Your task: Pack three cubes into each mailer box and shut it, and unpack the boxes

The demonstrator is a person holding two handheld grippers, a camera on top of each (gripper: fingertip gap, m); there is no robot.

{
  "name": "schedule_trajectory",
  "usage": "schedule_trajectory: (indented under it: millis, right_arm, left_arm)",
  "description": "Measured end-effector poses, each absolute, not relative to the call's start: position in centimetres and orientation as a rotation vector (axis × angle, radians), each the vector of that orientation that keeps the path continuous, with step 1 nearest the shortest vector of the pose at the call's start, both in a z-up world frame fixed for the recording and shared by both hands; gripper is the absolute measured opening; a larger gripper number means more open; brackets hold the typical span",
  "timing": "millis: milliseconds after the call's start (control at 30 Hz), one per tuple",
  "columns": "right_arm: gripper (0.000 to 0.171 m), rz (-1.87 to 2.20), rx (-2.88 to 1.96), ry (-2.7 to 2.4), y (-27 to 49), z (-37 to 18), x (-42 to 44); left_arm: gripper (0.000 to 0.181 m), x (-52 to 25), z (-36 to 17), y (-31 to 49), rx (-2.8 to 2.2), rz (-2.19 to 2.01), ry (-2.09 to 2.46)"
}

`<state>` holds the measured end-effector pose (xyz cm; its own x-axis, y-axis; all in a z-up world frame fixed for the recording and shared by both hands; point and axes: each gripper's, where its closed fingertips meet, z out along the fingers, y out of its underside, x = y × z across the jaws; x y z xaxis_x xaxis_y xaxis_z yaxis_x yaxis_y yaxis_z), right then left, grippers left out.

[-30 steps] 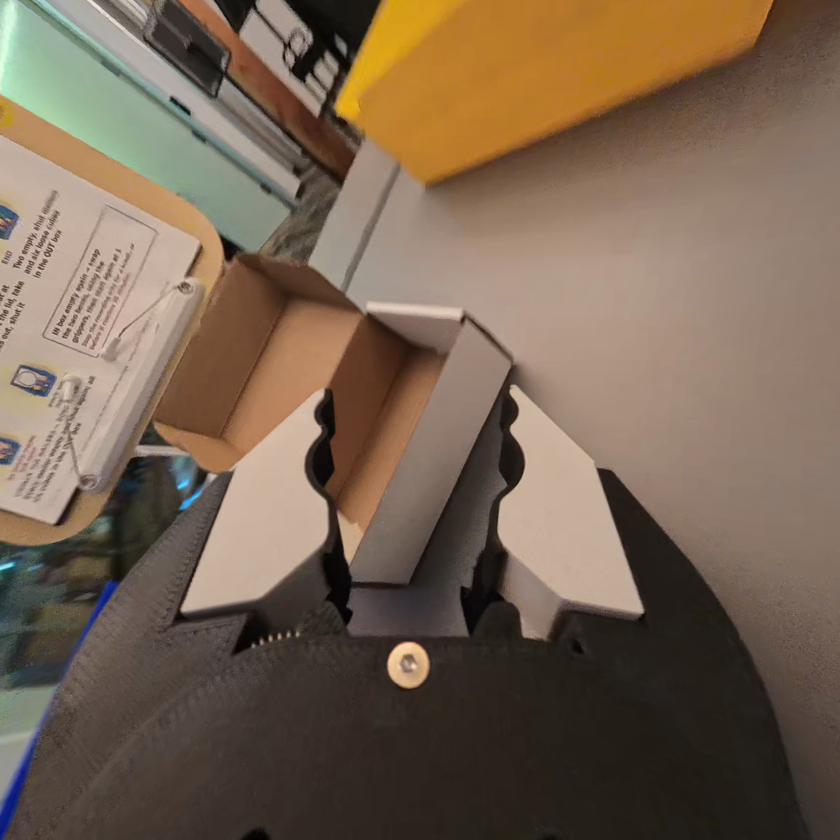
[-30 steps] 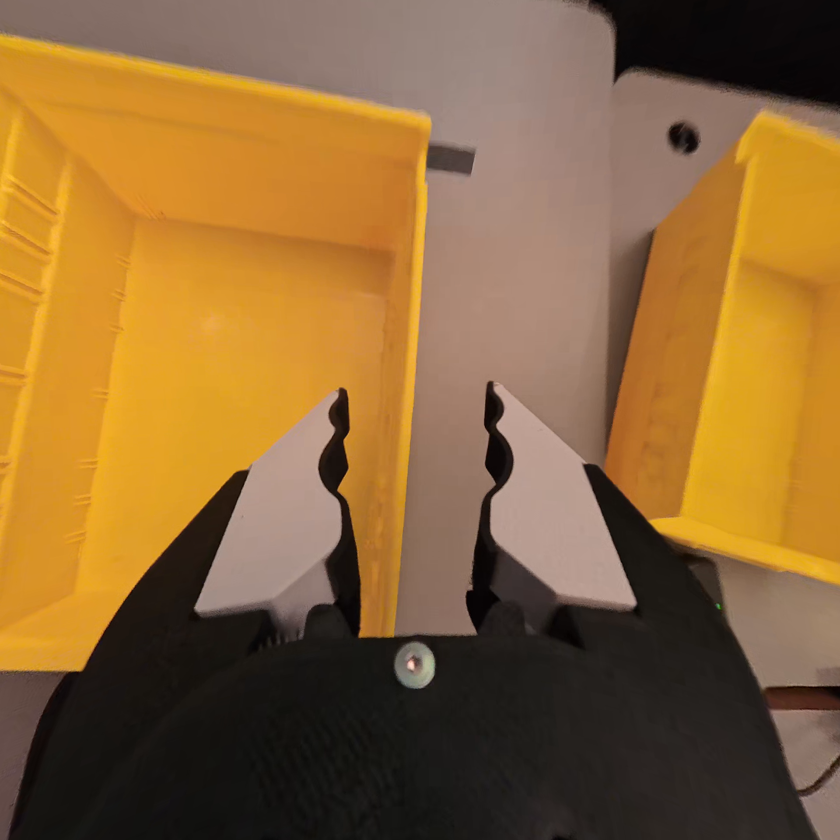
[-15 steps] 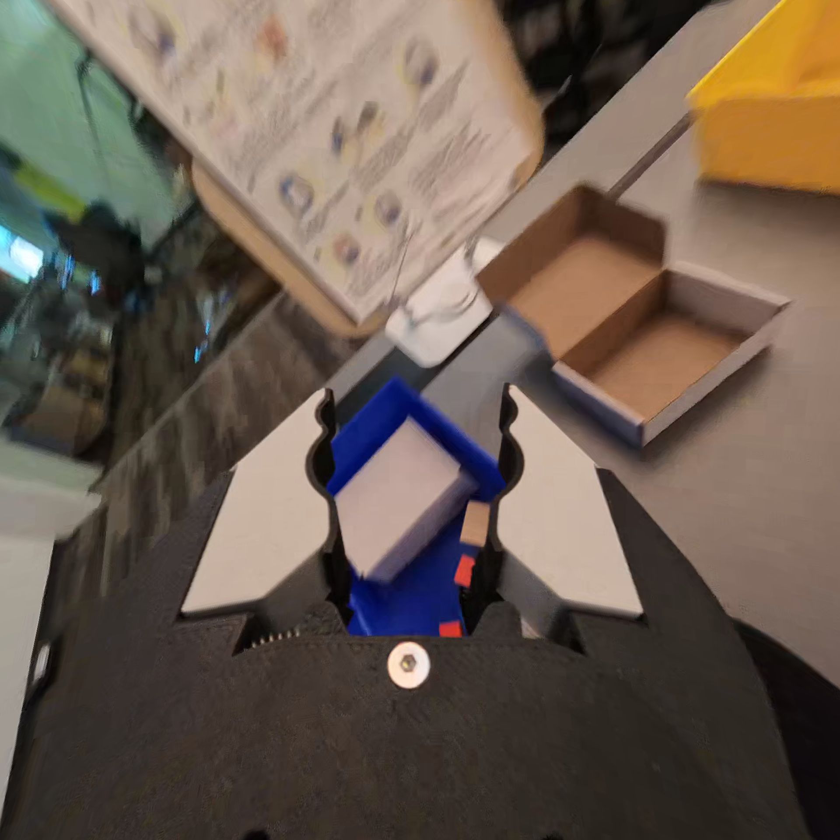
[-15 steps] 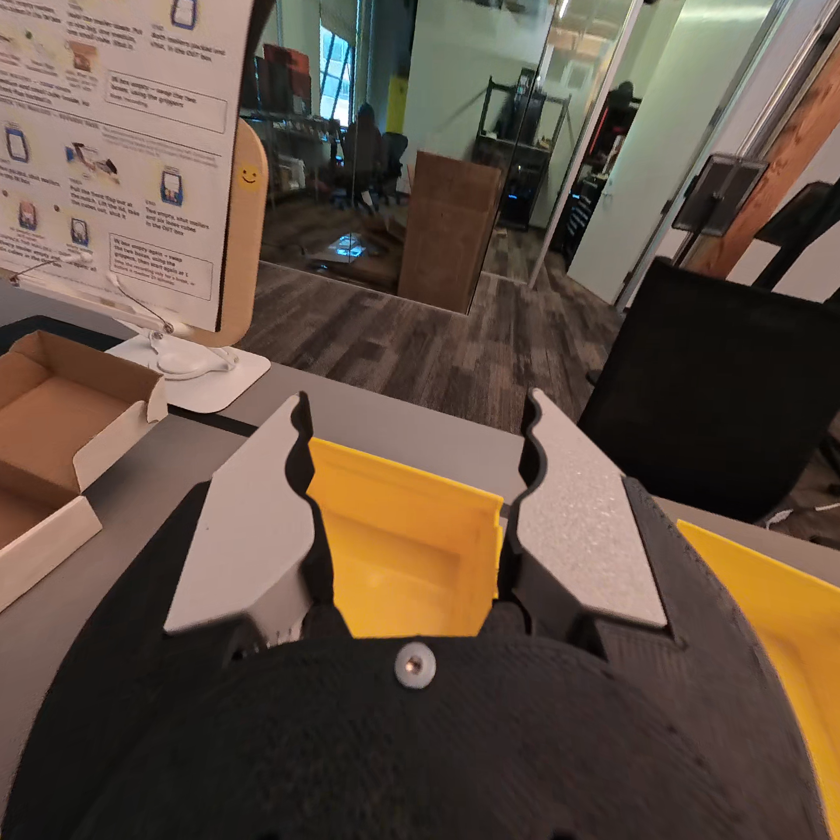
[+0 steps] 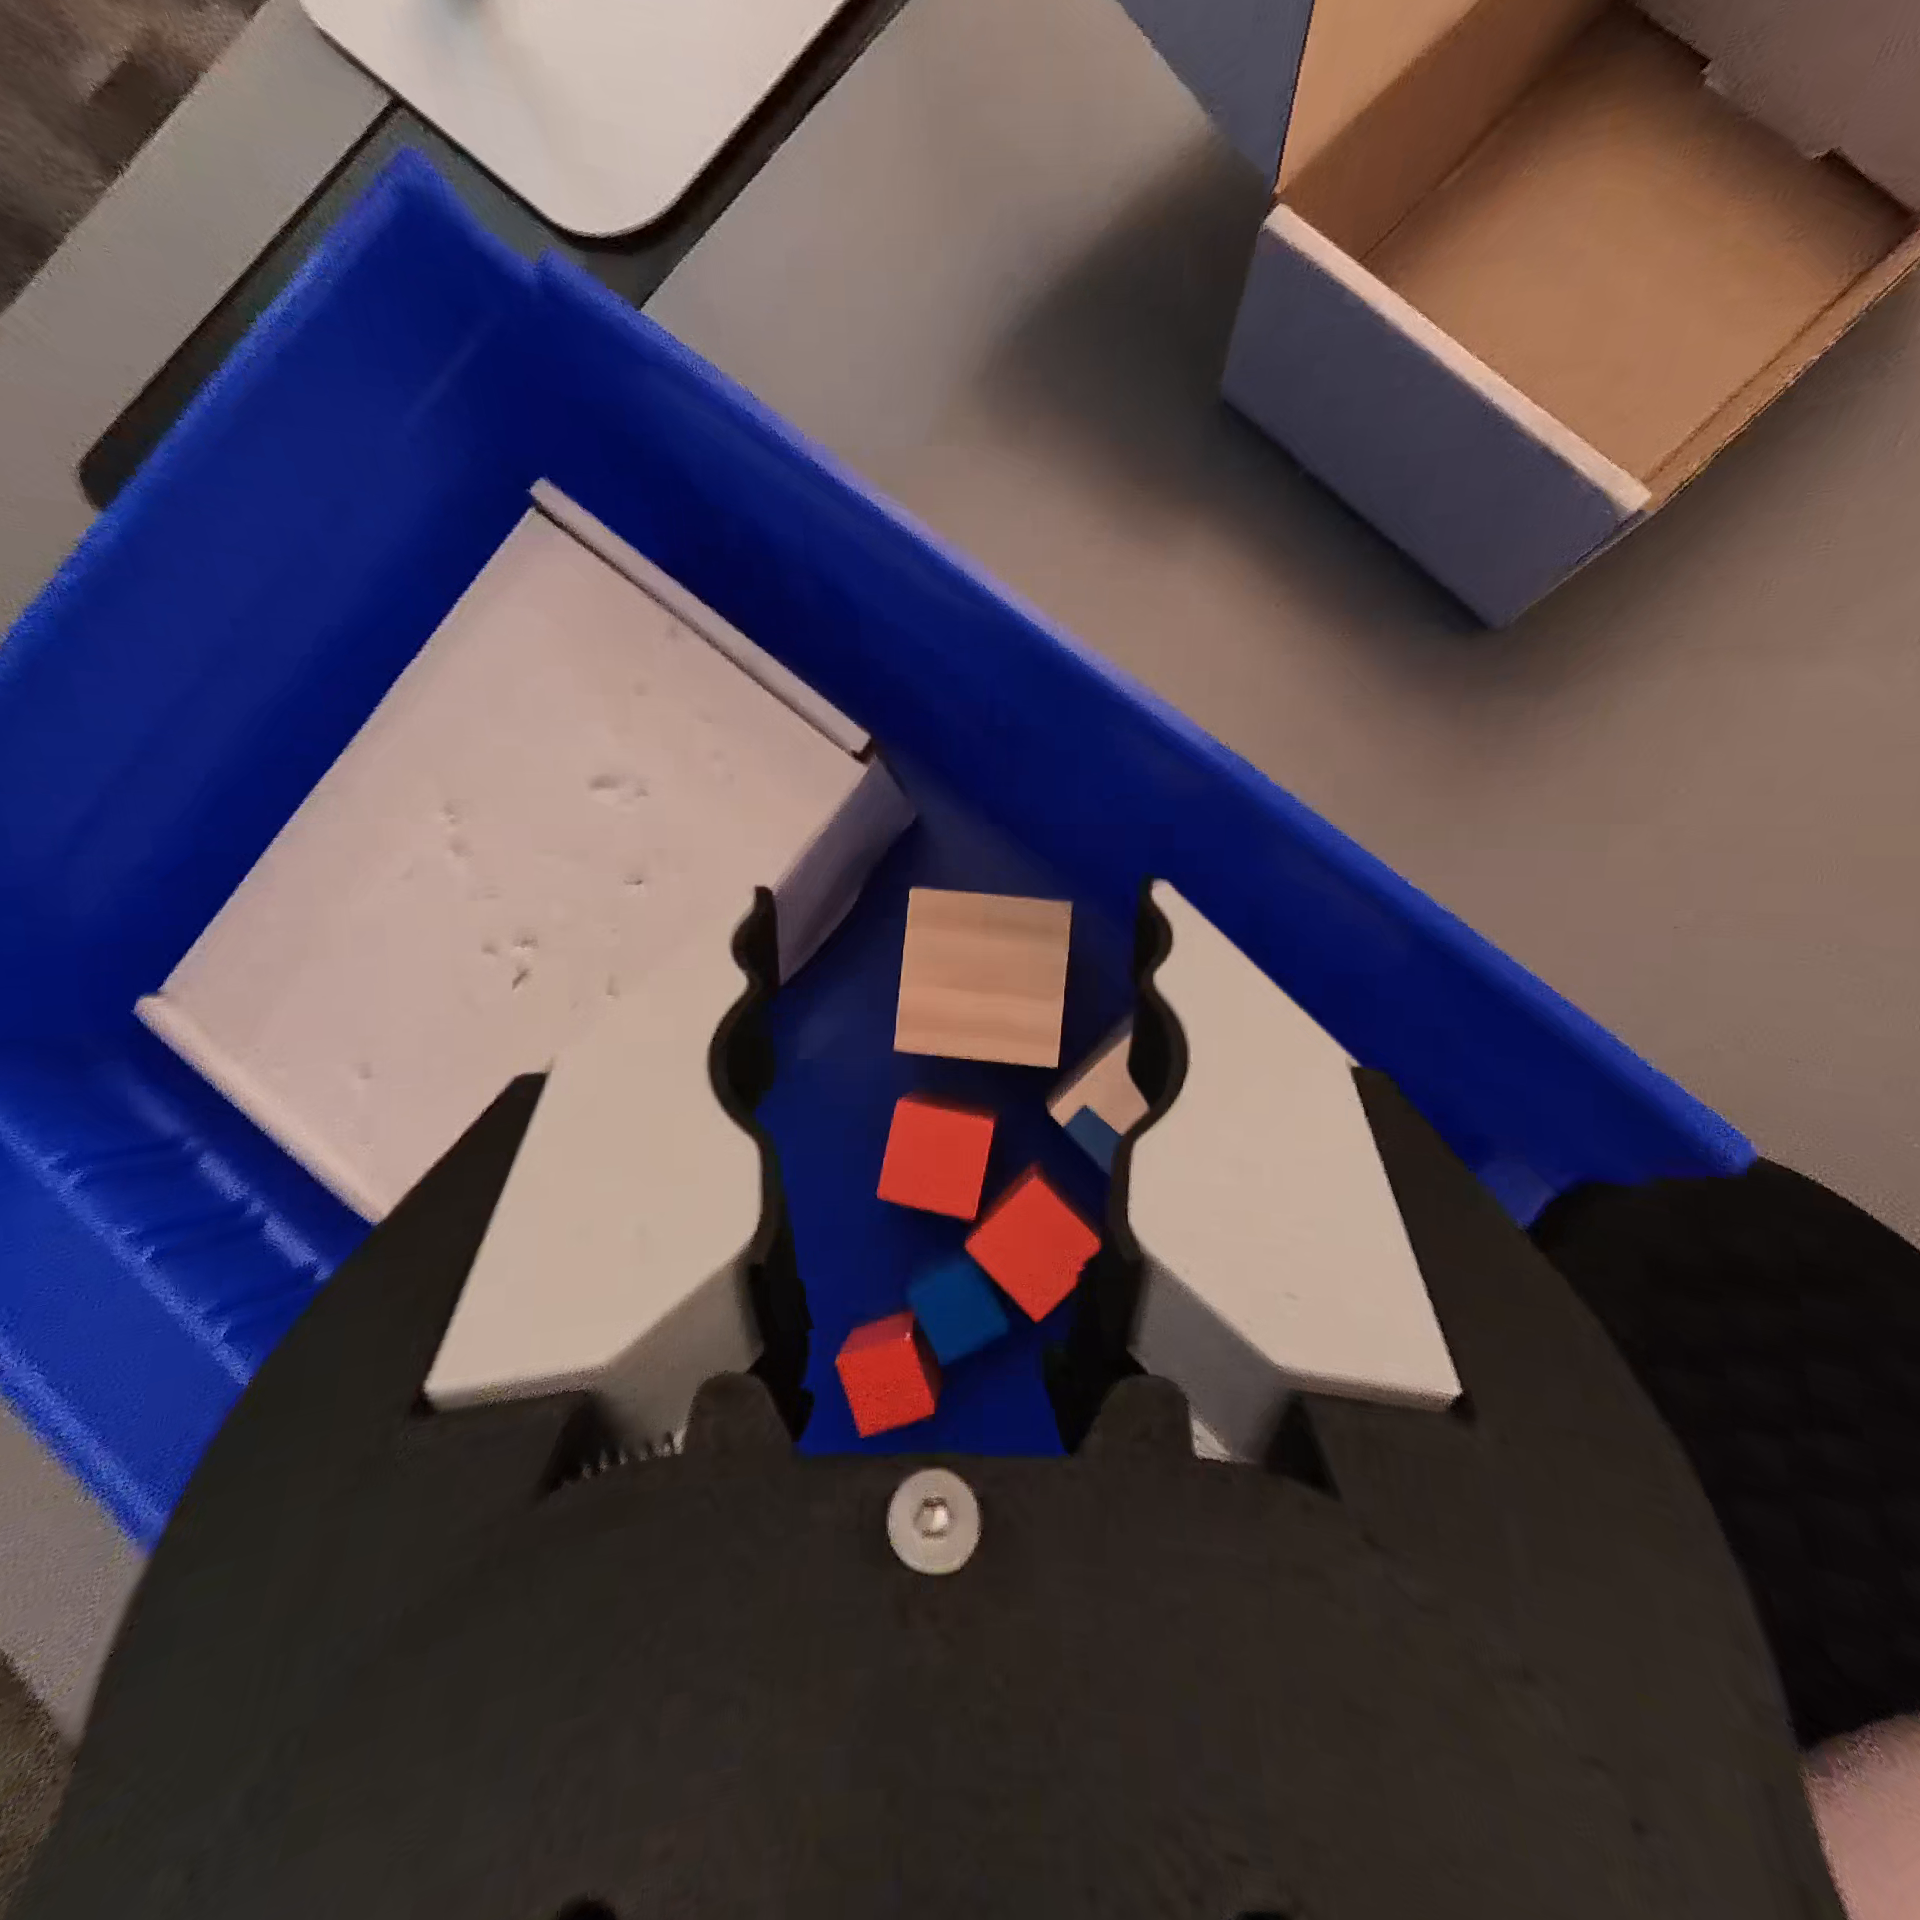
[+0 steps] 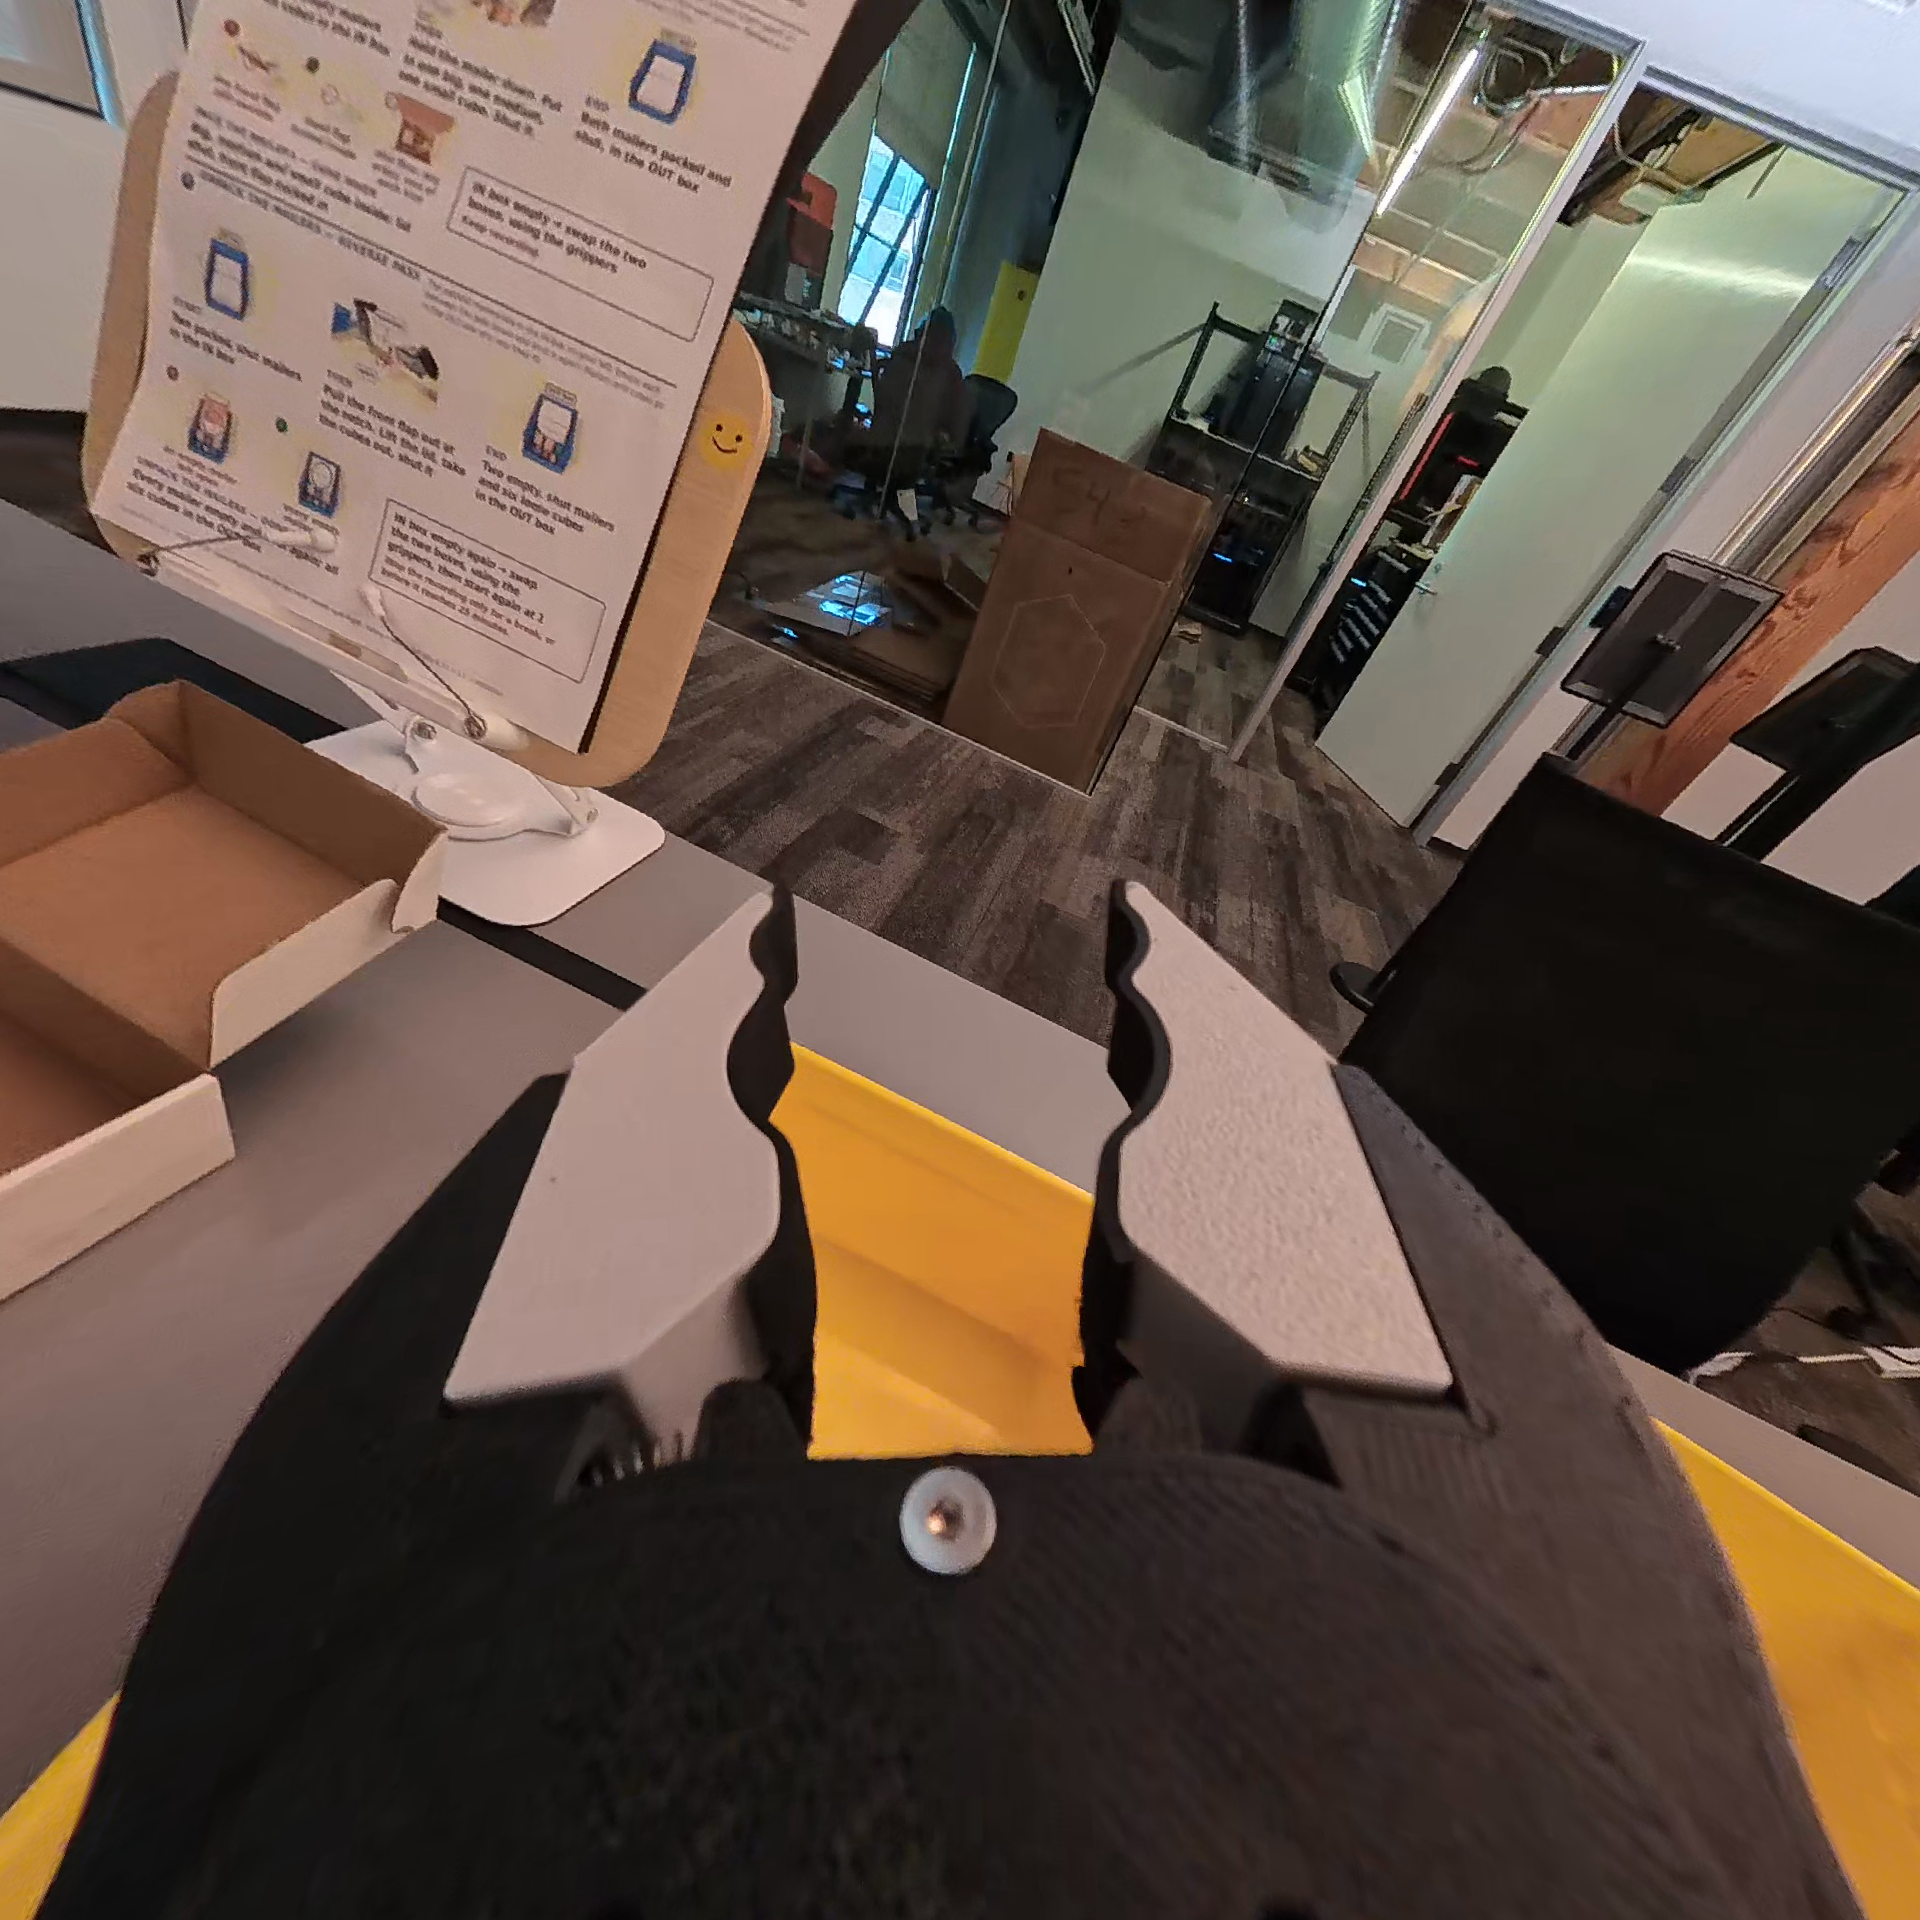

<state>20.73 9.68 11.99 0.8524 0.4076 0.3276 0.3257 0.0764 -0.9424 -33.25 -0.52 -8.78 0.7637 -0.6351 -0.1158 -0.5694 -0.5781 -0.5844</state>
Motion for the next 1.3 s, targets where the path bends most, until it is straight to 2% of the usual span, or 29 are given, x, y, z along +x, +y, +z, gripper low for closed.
schedule_trajectory:
  millis: [33,233,367,400,533,633,733,833,900,967,1033,1167,1300]
  right_arm:
    - [0.06,0.062,-1.525,-0.612,9.7,11.9,20.7]
    - [0.056,0.085,-1.528,-0.647,9.7,11.5,19.8]
    - [0.052,0.043,-1.555,-0.696,10.0,10.6,19.5]
    - [0.052,0.034,-1.56,-0.711,10.0,10.4,19.3]
    - [0.05,-0.001,-1.56,-0.765,9.9,9.9,18.7]
    - [0.05,-0.022,-1.558,-0.79,9.9,9.8,18.4]
    - [0.049,-0.042,-1.556,-0.8,9.9,9.8,18.3]
    - [0.048,-0.052,-1.555,-0.808,10.0,9.7,18.0]
    - [0.048,-0.05,-1.554,-0.819,10.0,9.6,17.7]
    - [0.047,-0.047,-1.559,-0.844,10.0,9.3,17.2]
    - [0.045,-0.048,-1.55,-0.877,9.8,9.2,16.7]
    - [0.042,-0.037,-1.541,-0.884,9.7,9.3,16.3]
    - [0.044,0.033,-1.554,-0.839,9.8,9.6,15.9]
  left_arm:
    - [0.068,-33.1,-9.3,-0.4,-2.351,-0.157,0.905]
    - [0.067,-34.1,-12.8,-0.5,-2.497,-0.07,0.967]
    - [0.06,-34.7,-14.7,-1.0,-2.598,-0.04,0.987]
    - [0.045,-34.6,-14.9,-1.3,-2.618,-0.067,0.992]
    - [0.044,-35.1,-14.4,-1.4,-2.642,-0.036,0.984]
    - [0.044,-35.9,-11.4,-0.7,-2.588,0.073,0.891]
    - [0.044,-34.3,-5.7,0.1,-2.414,0.127,0.828]
    - [0.043,-26.3,-0.1,0.0,-2.119,-0.023,0.987]
    - [0.043,-18.8,1.4,-0.7,-1.912,-0.121,1.191]
    - [0.043,-12.5,0.0,-0.8,-1.802,-0.146,1.355]
    - [0.043,-8.5,-3.6,-0.4,-1.81,-0.125,1.504]
    - [0.043,-6.5,-10.0,1.7,-1.919,-0.034,1.619]
    - [0.043,-6.3,-12.4,2.6,-2.004,-0.118,1.682]
